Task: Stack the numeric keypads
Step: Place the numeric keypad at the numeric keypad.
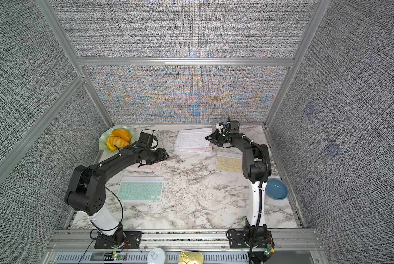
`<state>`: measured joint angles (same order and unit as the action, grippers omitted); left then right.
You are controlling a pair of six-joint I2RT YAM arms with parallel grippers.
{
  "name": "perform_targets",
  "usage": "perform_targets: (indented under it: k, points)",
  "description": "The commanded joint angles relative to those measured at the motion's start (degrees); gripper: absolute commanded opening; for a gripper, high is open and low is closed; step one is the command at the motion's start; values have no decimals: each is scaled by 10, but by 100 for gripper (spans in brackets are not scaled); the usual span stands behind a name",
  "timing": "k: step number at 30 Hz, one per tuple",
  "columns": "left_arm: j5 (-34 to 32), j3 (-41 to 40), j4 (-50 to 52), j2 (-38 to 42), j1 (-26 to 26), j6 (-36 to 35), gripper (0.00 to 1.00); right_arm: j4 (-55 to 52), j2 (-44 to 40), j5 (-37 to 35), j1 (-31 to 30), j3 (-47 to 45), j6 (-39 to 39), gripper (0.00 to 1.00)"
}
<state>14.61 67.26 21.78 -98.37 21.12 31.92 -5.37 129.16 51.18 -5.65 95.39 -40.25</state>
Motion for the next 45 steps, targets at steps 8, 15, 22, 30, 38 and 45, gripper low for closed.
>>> perform_targets:
  k: [8,15,22,30,38,45]
  points:
    - [4,-3,-16,-2,-1,-1,69,-50,14,-21,6,18,31,4]
    - [9,-12,-25,-2,-1,2,69,-65,23,-30,8,22,38,8]
    - [14,-11,-26,-9,-1,1,69,-70,27,-37,11,28,40,10]
    - [13,-16,-34,-11,-2,0,69,-76,34,-47,13,29,41,25]
    - [16,-20,-39,-11,-1,1,69,-83,28,-59,13,29,42,31]
    - [18,-23,-42,-11,-1,1,69,-93,28,-76,14,31,46,34]
